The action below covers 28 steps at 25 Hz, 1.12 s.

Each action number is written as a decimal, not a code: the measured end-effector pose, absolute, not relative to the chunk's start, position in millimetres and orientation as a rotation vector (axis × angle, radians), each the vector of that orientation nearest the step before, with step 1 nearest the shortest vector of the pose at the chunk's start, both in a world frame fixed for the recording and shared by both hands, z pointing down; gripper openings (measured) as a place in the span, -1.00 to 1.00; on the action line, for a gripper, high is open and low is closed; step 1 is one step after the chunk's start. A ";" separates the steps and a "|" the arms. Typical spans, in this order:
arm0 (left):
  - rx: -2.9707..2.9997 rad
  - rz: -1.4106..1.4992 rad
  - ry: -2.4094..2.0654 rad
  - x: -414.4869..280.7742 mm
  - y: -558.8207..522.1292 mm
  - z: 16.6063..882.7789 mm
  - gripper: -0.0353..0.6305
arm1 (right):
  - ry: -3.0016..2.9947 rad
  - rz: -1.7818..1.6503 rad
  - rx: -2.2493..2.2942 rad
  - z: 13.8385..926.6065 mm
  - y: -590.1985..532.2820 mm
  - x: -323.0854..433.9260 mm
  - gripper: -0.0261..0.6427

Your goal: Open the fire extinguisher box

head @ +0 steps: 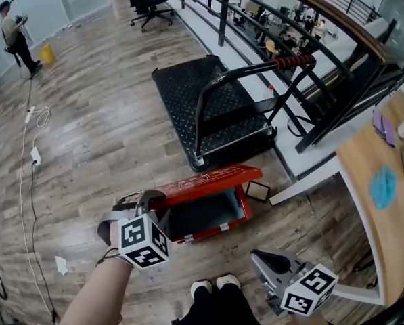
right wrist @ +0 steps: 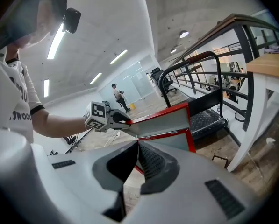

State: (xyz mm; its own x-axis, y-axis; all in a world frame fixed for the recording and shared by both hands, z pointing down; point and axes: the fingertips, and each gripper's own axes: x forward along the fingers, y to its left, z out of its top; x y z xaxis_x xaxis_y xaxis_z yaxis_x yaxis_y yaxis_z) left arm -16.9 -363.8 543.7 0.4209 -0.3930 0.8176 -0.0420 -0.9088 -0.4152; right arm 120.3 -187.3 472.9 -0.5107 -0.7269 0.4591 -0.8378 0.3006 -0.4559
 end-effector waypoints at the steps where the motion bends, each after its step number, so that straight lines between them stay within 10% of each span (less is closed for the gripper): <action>1: -2.357 -1.486 0.367 -16.2 -365.3 543.0 -0.58 | -2.402 0.989 1.457 469.4 -190.6 118.0 -0.89; 28: -2.535 -1.440 0.410 -13.0 -434.2 526.5 -0.58 | -2.541 0.939 1.123 450.2 -320.7 115.4 -0.89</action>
